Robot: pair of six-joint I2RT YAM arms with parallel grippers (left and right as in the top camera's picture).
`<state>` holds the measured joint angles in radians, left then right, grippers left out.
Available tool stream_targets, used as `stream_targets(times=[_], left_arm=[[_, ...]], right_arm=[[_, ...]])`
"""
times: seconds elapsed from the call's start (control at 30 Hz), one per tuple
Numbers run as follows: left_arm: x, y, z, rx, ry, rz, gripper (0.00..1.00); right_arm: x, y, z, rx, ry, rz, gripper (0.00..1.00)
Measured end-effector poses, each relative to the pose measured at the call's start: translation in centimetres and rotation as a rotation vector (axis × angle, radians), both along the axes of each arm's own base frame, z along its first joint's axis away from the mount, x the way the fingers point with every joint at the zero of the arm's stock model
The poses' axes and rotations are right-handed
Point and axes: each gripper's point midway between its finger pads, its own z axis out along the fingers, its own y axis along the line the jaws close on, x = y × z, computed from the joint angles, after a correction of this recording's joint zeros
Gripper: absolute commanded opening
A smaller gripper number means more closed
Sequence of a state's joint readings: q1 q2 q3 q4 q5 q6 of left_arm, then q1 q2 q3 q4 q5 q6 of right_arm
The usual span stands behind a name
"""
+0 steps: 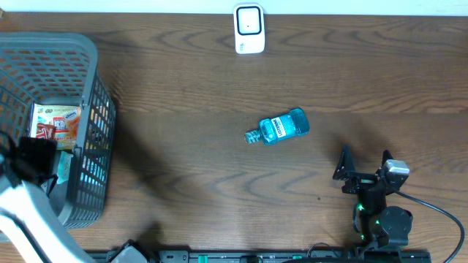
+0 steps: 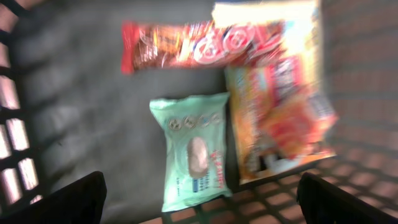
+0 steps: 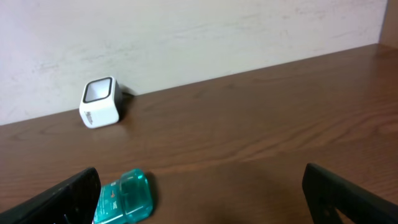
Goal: Scan the item barcode
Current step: 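Reach into the basket and grasp the mint-green wipes pack with left gripper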
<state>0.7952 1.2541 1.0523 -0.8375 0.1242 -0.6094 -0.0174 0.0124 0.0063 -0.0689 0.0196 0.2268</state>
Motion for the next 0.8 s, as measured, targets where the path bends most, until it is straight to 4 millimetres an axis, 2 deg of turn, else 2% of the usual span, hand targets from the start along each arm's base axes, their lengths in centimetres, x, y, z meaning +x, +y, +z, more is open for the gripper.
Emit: stream_targets(times=[0.13, 0.23, 0.43, 0.5, 0.57, 0.7, 0.8], left_arm=[[1.3, -0.4, -4.9, -0.122, 0.107, -0.038, 0.98], [2.0, -1.1, -7.8, -0.189, 0.164, -0.067, 0.98], [2.9, -2.2, -12.1, -0.268, 0.246, -0.108, 0.98], [2.9, -2.3, -12.9, -0.28, 0.273, -0.111, 1.0], [3.1, -2.2, -12.9, -0.276, 0.273, -0.11, 0.85], [2.8, -1.8, -13.1, -0.267, 0.303, -0.105, 0.42], [2.8, -1.7, -13.1, -0.264, 0.304, -0.112, 0.36]], right_arm=[[0.0, 0.0, 0.0, 0.0, 0.0, 0.0, 0.99], [0.0, 0.0, 0.0, 0.0, 0.001, 0.0, 0.99], [0.0, 0.0, 0.0, 0.0, 0.0, 0.0, 0.99], [0.0, 0.0, 0.0, 0.0, 0.001, 0.0, 0.99], [0.0, 0.0, 0.0, 0.0, 0.001, 0.0, 0.99], [0.0, 0.0, 0.0, 0.0, 0.0, 0.0, 0.99], [0.0, 0.0, 0.0, 0.0, 0.0, 0.0, 0.99]])
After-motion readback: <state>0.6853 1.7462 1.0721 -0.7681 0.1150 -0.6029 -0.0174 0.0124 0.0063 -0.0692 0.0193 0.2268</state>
